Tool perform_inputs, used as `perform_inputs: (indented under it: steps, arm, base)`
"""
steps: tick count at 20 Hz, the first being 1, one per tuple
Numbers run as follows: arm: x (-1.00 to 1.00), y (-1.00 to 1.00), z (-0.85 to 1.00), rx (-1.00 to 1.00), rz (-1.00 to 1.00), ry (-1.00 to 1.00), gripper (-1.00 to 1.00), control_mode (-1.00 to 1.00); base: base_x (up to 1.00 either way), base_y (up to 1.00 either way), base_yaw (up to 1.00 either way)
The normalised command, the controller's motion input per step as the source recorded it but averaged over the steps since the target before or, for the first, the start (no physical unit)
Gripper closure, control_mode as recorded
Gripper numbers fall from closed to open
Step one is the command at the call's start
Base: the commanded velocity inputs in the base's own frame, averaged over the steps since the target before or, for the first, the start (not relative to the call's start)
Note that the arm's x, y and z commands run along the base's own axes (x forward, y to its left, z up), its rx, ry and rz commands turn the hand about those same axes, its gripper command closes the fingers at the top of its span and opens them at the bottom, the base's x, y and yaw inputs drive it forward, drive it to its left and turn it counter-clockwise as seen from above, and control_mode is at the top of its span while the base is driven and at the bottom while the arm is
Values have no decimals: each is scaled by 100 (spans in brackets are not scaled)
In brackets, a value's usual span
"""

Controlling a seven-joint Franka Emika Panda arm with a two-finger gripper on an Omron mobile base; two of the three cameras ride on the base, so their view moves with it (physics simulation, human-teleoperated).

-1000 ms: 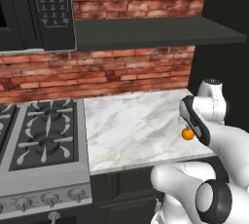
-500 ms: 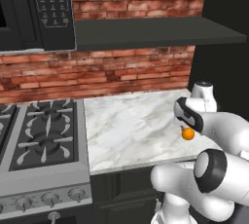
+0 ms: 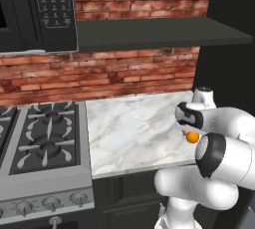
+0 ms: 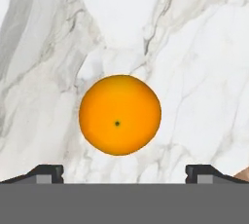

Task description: Place the orange in the correct fridge rack based on whether it is a fruit or vegetable. Finally, close the fridge door.

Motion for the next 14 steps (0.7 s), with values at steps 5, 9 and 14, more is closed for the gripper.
perform_inputs:
  steps: [5, 9, 14]
  arm:
    - [10, -6, -38, 0, 0, 1, -100, -100]
    - [11, -11, -35, 0, 0, 0, -100, -100]
    - [13, -12, -26, 0, 0, 0, -100, -100]
  base:
    - [0, 0, 0]
    - [0, 0, 0]
    - [0, 0, 0]
